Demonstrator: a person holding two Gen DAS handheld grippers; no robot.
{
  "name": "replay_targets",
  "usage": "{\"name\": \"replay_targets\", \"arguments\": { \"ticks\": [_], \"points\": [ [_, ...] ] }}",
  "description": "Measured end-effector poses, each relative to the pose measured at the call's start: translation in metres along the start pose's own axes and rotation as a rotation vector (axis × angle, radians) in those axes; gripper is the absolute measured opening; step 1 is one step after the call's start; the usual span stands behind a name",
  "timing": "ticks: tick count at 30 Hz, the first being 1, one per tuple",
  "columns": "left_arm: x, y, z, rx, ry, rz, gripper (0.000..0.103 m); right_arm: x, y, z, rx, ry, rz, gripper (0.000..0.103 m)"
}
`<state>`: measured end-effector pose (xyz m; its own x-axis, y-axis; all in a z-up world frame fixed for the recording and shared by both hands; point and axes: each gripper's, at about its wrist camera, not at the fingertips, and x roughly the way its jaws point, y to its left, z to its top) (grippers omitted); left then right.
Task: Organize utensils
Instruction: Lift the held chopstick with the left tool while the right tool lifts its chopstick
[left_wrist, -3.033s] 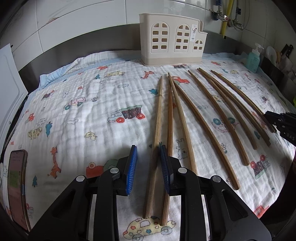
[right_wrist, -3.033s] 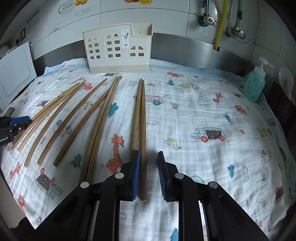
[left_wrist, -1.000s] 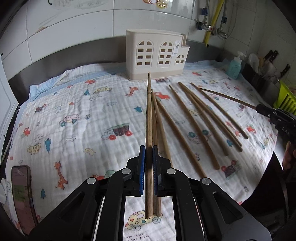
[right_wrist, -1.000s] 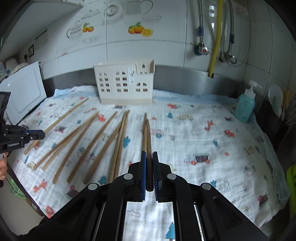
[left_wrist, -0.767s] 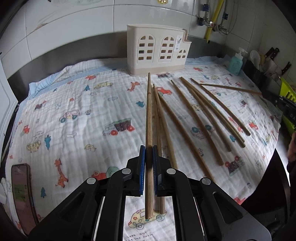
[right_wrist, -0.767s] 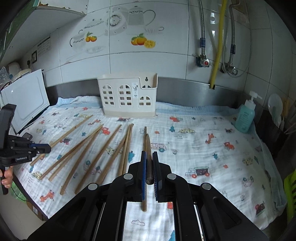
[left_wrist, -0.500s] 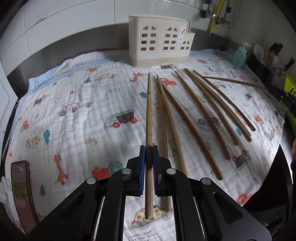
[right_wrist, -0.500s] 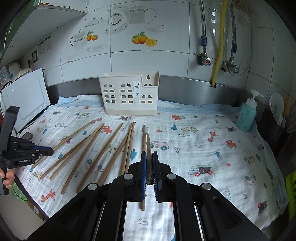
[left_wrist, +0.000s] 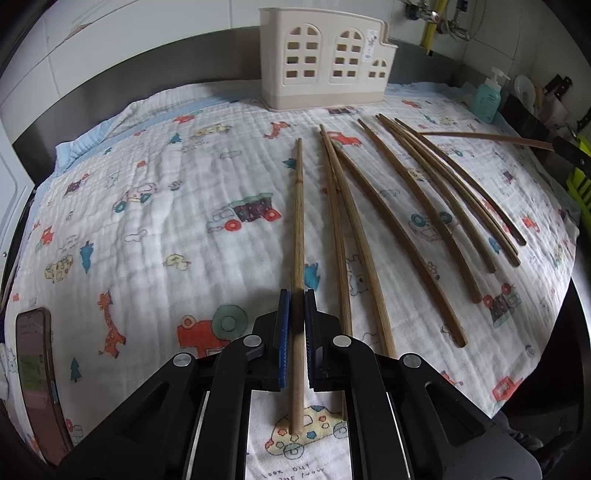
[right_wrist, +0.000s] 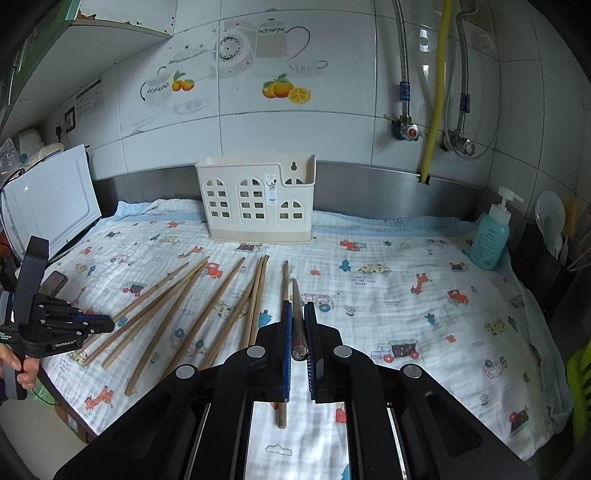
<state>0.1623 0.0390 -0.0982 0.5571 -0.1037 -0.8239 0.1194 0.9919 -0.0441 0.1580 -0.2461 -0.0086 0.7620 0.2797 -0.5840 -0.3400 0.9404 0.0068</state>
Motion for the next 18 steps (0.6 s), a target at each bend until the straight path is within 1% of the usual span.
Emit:
{"name": "replay_targets", "arguments": {
  "ticks": [2,8,10,13,15,18],
  "points": [
    [-0.005,0.0,0.004,-0.001,-0.015,-0.014,0.006,-0.001,0.001,0.003,-0.002,-0.006,0.005,0.007],
    [-0.026,-0.004,0.021,0.022,-0.077,-0.021,0.006,-0.003,-0.001,0.018,-0.007,-0.031,0.014,0.007],
    [-0.026,-0.005,0.023,0.031,-0.075,-0.012,0.006,-0.004,-0.001,0.024,-0.007,-0.045,0.018,0.007],
    [-0.025,-0.002,0.017,0.016,-0.059,-0.022,0.007,-0.006,0.0,0.031,-0.011,-0.06,0.027,0.007],
    [-0.022,-0.001,0.009,0.012,-0.05,0.009,0.009,-0.006,0.001,0.032,-0.017,-0.063,0.029,0.007],
    [-0.017,0.004,-0.002,-0.019,-0.033,-0.011,0.009,-0.003,0.003,0.032,-0.02,-0.061,0.031,0.007]
  ]
}}
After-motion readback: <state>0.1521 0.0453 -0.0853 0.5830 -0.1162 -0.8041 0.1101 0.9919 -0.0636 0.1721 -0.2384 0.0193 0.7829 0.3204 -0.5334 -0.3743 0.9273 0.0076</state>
